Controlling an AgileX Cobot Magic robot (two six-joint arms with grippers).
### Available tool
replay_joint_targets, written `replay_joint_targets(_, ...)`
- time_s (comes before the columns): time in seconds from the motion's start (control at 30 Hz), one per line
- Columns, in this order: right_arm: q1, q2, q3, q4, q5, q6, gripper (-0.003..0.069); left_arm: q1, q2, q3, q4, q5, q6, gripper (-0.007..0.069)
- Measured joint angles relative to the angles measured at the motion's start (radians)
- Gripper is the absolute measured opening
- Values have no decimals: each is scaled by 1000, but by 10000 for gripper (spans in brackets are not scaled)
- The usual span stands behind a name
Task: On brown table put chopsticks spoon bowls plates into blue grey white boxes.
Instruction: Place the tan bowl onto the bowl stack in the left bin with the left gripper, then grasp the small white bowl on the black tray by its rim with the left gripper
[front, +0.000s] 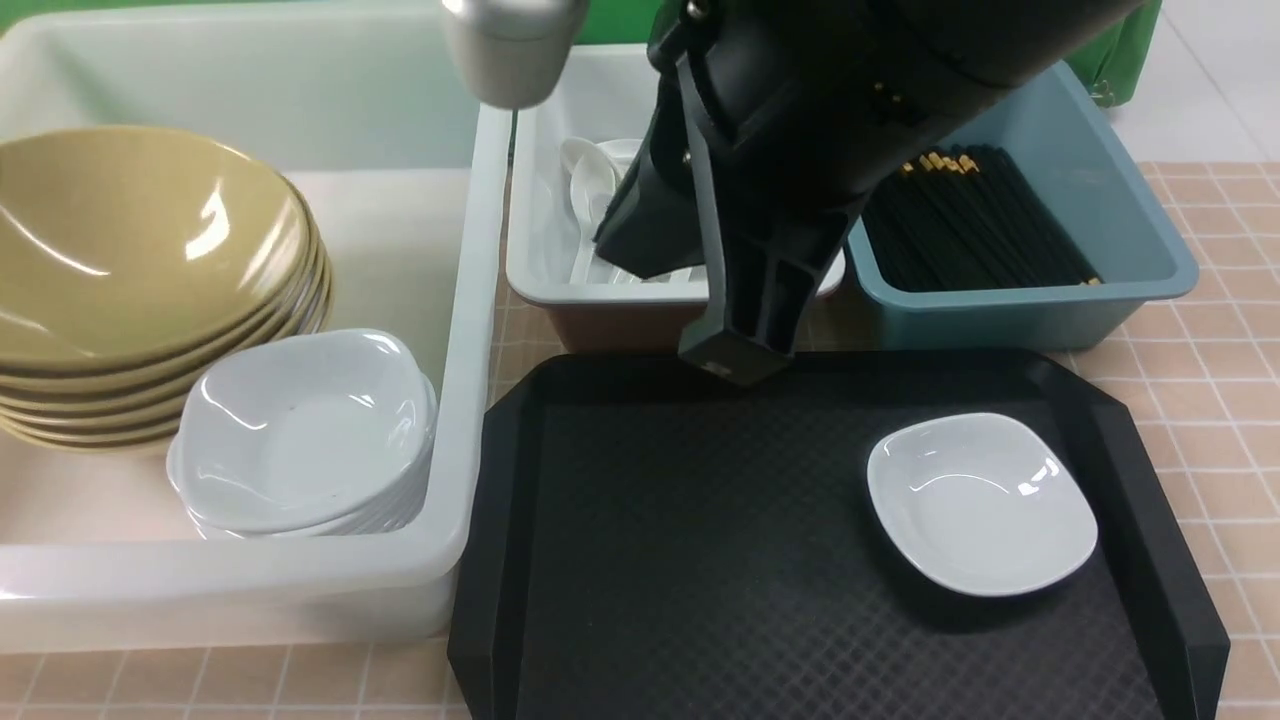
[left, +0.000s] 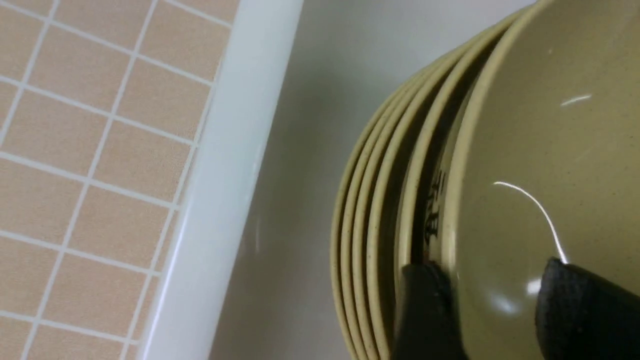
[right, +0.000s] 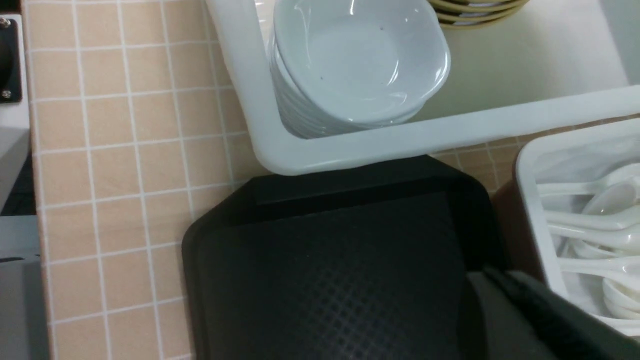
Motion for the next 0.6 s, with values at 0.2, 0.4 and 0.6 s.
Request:
replay_joint_targets(0.2, -12, 0, 0, -27, 31, 15, 47, -3, -74, -41, 35, 43, -40, 480)
replay_joint_targets(0.4, -136, -3, 56, -33, 31, 92, 48, -197, -215, -102, 15, 92, -88, 487)
replay_joint_targets(0.6, -283, -103, 259, -57, 11, 182, 48, -684, -184, -104, 64, 128, -92, 438)
